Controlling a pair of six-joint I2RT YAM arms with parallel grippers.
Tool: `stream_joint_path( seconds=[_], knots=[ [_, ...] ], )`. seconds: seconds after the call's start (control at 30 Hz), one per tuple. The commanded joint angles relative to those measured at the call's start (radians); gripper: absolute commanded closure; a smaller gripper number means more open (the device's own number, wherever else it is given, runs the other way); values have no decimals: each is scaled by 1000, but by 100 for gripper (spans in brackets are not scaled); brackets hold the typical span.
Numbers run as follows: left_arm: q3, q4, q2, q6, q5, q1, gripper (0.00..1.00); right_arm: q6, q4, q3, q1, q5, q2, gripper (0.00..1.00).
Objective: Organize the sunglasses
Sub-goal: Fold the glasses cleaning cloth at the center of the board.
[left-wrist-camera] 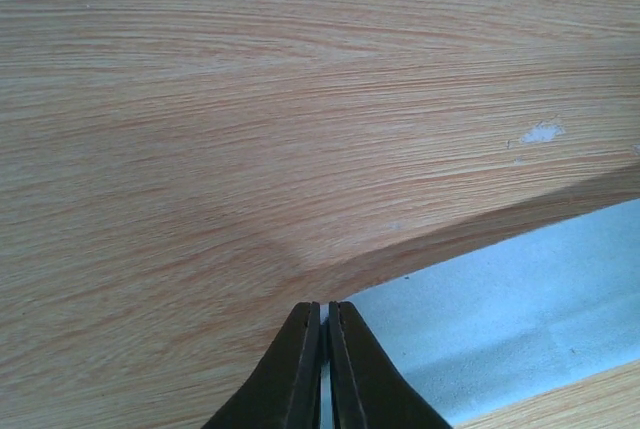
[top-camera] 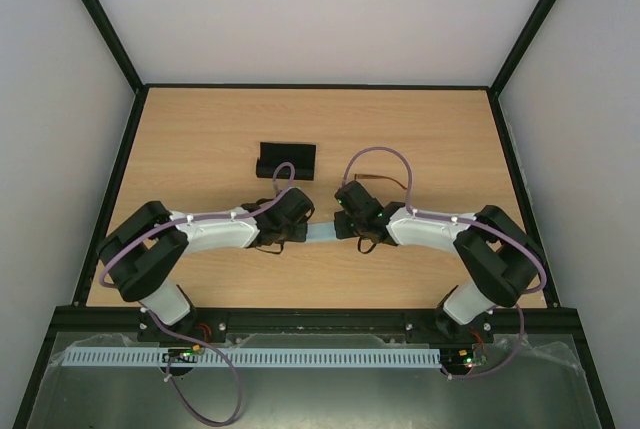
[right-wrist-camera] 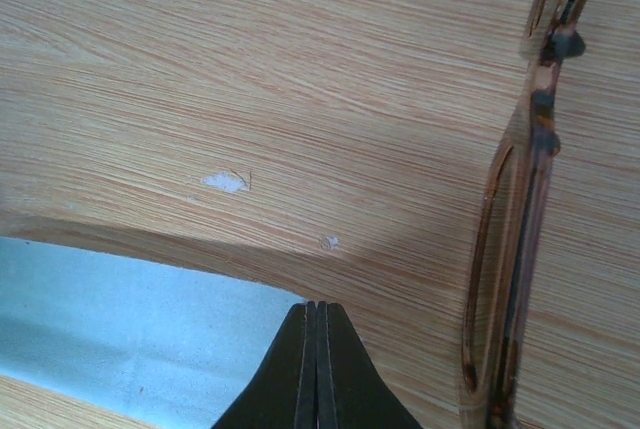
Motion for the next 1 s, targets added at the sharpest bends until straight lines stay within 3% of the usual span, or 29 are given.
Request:
stream_joint_path(
  seconds=[0.0, 0.27, 0.47, 0.67, 0.8, 0.87, 0.9, 0.93, 0.97],
  knots=[
    [13, 9, 9, 4, 0, 6, 92, 3, 20, -7, 3, 23, 11, 98],
    [13, 5, -5, 0, -4, 7, 85, 3, 11, -3, 2, 27, -2, 92],
    [10, -2, -26, -8, -11, 9, 79, 2, -8, 5, 3, 37, -23, 76],
    [-1, -17, -75, -23, -11, 18, 60, -4, -34, 21, 2, 38, -54, 71],
    [13, -62, -114, -23, -13, 20, 39, -4, -45, 22, 3, -1, -86, 71],
    [9, -67, -142, -27, 2, 19, 34, 7, -34, 9, 3, -56, -103, 75],
    [2, -66, -156, -28, 14, 20, 34, 18, -22, -2, 4, -82, -112, 81],
    [-5, -61, -170, -29, 35, 19, 42, 33, -6, -15, 4, -106, -120, 88],
    [-14, -52, -184, -31, 54, 20, 57, 46, 6, -27, 3, -125, -127, 95]
  ],
)
